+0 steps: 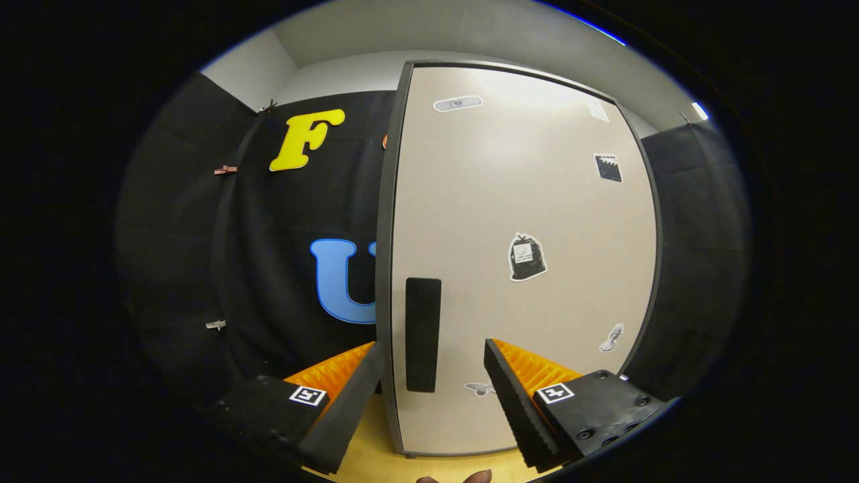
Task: Open the shoe cabinet door, grab the shoes and put them into the shoe cabinet, then close the shoe cabinet door.
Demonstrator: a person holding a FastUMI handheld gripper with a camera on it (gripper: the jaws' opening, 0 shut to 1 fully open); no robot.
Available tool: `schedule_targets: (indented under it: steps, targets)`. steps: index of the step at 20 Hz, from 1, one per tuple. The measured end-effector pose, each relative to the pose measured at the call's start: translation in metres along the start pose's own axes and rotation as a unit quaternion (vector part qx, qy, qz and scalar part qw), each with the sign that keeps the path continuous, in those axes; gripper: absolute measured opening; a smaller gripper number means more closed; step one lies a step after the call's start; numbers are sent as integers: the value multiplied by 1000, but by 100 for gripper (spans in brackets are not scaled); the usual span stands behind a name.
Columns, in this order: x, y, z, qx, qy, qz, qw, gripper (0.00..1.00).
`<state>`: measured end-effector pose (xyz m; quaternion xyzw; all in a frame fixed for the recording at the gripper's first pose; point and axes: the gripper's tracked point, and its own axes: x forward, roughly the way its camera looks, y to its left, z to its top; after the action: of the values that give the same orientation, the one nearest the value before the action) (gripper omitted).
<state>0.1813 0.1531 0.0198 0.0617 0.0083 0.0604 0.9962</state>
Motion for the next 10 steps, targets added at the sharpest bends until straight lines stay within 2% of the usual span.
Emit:
schedule_targets:
  steps: [4,5,6,10]
  targets:
    - [36,3,-16,7,21,-5,1000,95]
    - [43,5,-18,13,23,-2,1000,85]
    - [42,0,-20,12,28,-15,999,80]
    - [48,1,-17,-7,12,-18,1000,45]
